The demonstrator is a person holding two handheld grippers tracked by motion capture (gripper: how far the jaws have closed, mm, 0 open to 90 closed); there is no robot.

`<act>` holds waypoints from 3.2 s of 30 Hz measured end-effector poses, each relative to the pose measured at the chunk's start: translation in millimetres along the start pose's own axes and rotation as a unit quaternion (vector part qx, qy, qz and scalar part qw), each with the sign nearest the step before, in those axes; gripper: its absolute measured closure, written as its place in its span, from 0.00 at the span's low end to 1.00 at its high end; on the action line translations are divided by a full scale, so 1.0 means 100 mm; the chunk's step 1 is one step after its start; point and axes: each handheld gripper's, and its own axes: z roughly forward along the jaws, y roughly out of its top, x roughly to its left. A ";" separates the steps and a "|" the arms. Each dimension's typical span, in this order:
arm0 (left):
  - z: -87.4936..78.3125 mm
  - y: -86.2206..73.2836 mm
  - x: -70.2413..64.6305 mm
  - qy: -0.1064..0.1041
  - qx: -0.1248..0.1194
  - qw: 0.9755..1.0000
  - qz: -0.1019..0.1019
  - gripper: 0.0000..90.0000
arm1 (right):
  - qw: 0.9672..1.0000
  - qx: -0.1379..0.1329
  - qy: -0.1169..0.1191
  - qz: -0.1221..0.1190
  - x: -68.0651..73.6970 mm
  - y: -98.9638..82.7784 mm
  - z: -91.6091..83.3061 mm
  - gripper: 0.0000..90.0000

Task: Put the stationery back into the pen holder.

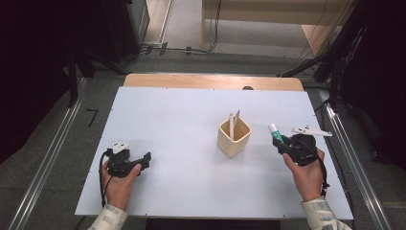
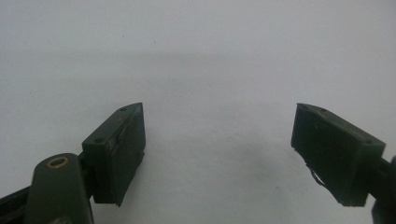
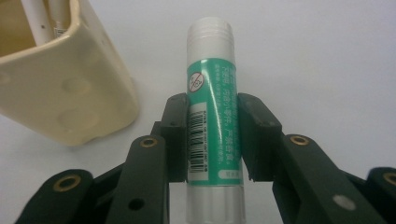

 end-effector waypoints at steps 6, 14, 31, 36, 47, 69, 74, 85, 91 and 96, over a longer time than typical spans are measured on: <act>0.00 0.00 0.00 0.000 0.000 1.000 0.001 0.21 | 1.000 -0.004 0.008 -0.011 0.07 0.08 0.02 0.71; 0.00 0.00 0.00 0.000 0.000 1.000 0.001 0.21 | 0.999 -0.016 0.023 -0.025 0.19 0.20 0.01 0.71; 0.00 0.00 0.01 0.000 -0.001 1.000 0.000 0.21 | 0.996 -0.043 0.056 -0.046 0.48 0.47 0.02 0.71; 0.00 0.00 0.01 0.001 -0.002 1.000 0.001 0.21 | 0.995 -0.049 0.064 -0.051 0.56 0.53 0.04 0.71; 0.00 0.00 0.02 0.001 -0.002 1.000 0.001 0.21 | 0.994 -0.051 0.082 -0.058 0.70 0.63 0.13 0.71; 0.00 0.00 0.02 0.000 -0.001 1.000 -0.002 0.21 | 0.991 -0.042 0.110 -0.061 0.86 0.70 0.35 0.71; 0.00 0.00 0.02 0.000 -0.001 1.000 -0.002 0.21 | 0.991 -0.040 0.115 -0.062 0.89 0.70 0.37 0.71; 0.00 0.00 0.02 -0.001 -0.001 1.000 -0.003 0.21 | 0.990 -0.043 0.120 -0.064 0.90 0.70 0.40 0.71; 0.00 0.00 0.02 -0.001 -0.001 1.000 -0.002 0.21 | 0.990 -0.034 0.121 -0.070 0.93 0.67 0.44 0.71; 0.00 0.00 0.03 -0.002 0.000 1.000 -0.002 0.21 | 0.989 -0.029 0.123 -0.072 0.94 0.65 0.48 0.71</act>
